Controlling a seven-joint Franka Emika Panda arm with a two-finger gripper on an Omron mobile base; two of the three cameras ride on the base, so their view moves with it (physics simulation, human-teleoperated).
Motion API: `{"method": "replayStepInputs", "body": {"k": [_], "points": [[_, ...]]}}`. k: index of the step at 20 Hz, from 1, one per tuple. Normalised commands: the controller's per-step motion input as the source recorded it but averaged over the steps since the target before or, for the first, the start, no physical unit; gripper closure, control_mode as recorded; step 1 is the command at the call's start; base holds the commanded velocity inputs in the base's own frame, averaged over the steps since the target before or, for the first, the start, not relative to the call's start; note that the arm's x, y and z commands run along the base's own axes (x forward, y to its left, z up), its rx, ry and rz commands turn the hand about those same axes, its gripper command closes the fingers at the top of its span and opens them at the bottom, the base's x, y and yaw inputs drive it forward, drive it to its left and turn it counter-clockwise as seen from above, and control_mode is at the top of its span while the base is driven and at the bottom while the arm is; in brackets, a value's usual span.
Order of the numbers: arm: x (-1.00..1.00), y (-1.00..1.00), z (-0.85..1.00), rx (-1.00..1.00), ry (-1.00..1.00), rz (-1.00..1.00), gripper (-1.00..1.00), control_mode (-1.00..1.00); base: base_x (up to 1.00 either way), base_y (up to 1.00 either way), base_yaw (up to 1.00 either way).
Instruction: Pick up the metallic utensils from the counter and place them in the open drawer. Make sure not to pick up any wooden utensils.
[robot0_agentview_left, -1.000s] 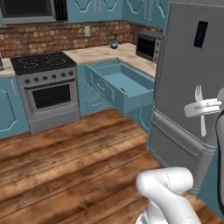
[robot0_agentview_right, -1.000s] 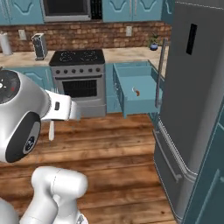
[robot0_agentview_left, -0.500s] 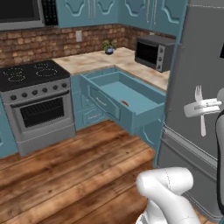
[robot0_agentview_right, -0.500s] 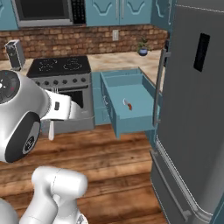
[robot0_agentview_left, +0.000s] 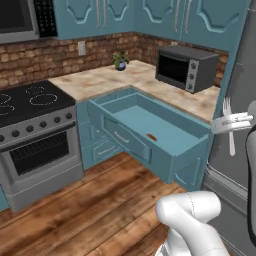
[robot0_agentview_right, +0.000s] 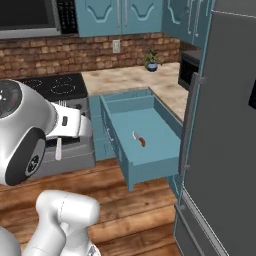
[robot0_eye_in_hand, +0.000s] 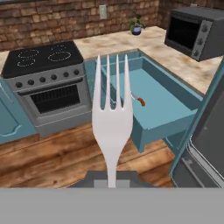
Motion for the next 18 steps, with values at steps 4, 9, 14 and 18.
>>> {"method": "replayStepInputs", "body": {"k": [4, 9, 14, 18], "points": [[0.00, 0.00, 0.00, 0.00, 0.00, 0.00, 1.00, 1.00, 0.64, -0.22, 0.01], [0.00, 0.00, 0.00, 0.00, 0.00, 0.00, 1.00, 1.00, 0.91, -0.15, 0.01], [0.00, 0.00, 0.00, 0.00, 0.00, 0.00, 1.00, 1.00, 0.59, -0.09, 0.02], [0.00, 0.00, 0.00, 0.00, 0.00, 0.00, 1.00, 1.00, 0.30, -0.14, 0.04]]}}
